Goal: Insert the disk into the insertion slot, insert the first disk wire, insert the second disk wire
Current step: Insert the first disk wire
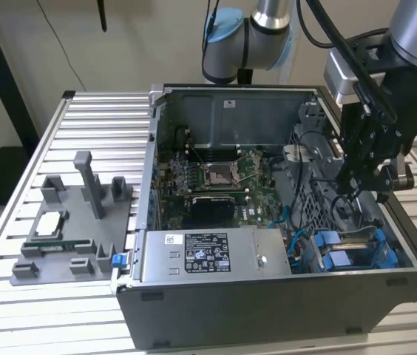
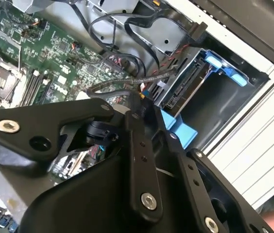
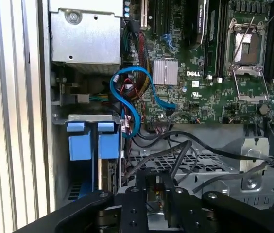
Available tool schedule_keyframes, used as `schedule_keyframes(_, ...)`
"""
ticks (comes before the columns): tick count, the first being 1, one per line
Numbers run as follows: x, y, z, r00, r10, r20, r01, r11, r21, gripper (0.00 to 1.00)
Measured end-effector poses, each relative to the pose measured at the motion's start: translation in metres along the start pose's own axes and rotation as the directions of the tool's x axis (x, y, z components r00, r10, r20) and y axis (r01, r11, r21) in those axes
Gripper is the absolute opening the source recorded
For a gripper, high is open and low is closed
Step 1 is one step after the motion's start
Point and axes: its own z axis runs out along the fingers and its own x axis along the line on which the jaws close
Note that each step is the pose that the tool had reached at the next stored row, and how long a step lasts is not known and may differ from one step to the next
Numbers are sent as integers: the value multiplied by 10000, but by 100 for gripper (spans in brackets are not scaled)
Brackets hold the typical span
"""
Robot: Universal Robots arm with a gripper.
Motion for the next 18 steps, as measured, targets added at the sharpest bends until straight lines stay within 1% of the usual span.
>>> schedule_keyframes(13,7,-5,0,10000,-1,-1,1,10000,-9,0)
schedule_keyframes(18,72,-51,-2,10000,13,-22,-14,10000,-98,0)
